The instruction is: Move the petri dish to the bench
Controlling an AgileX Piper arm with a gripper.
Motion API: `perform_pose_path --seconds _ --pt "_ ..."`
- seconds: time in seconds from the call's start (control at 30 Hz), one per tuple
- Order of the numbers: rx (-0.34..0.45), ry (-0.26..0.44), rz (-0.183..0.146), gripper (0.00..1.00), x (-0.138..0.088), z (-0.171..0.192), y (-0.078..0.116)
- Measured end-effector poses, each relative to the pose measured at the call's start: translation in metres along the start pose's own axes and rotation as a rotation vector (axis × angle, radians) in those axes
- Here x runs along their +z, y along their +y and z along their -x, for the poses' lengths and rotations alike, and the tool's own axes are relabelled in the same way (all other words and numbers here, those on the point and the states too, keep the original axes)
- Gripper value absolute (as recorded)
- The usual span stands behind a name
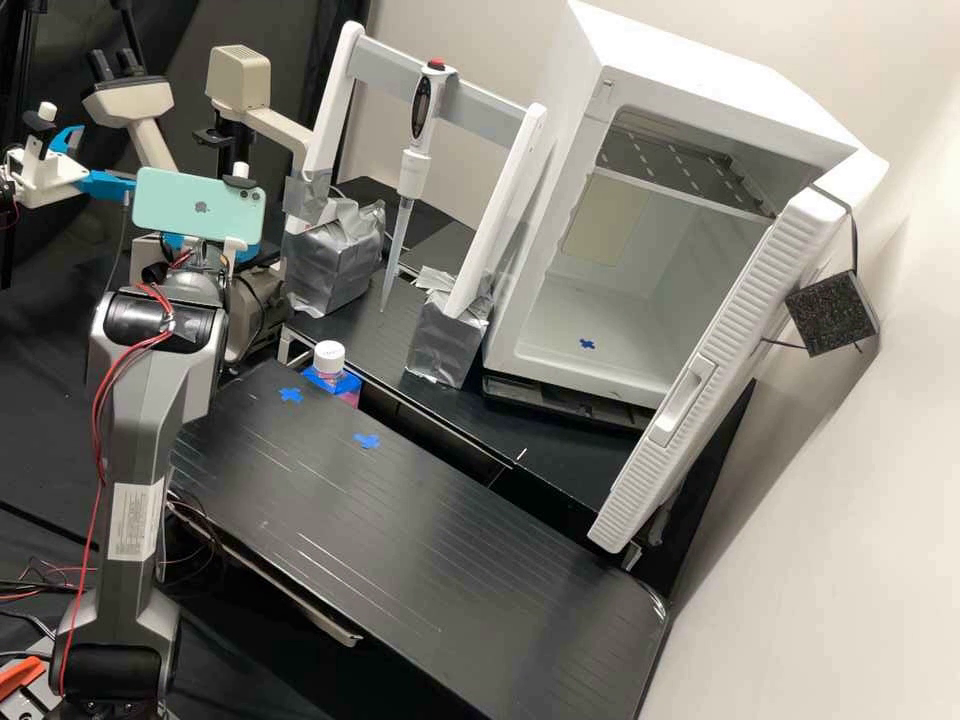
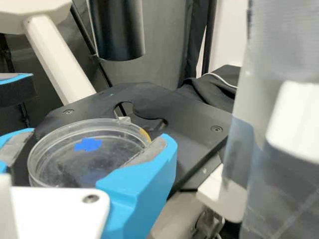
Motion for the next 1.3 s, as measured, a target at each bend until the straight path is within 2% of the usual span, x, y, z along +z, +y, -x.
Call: perform_pose_path --seconds 0.2,0.33,0.5,0.7,0.77,0.9,1.03,1.2,1.3 --pt "0.017 0.025 0.008 0.00 0.001 0.017 -0.003" --pt "0.060 0.048 0.005 0.00 0.000 0.035 -0.002" --pt "0.128 0.076 0.044 0.00 0.004 0.074 -0.005" --pt "0.232 0.124 0.117 0.00 0.005 0.131 -0.016" --pt "0.245 0.158 0.175 0.00 0.003 0.149 -0.025" --pt "0.235 0.178 0.245 0.00 0.006 0.171 -0.041" --pt "0.197 0.152 0.250 0.00 0.019 0.185 -0.053" --pt "0.166 0.099 0.256 0.00 0.040 0.198 -0.060" --pt "0.171 0.050 0.211 0.00 0.057 0.206 -0.056"
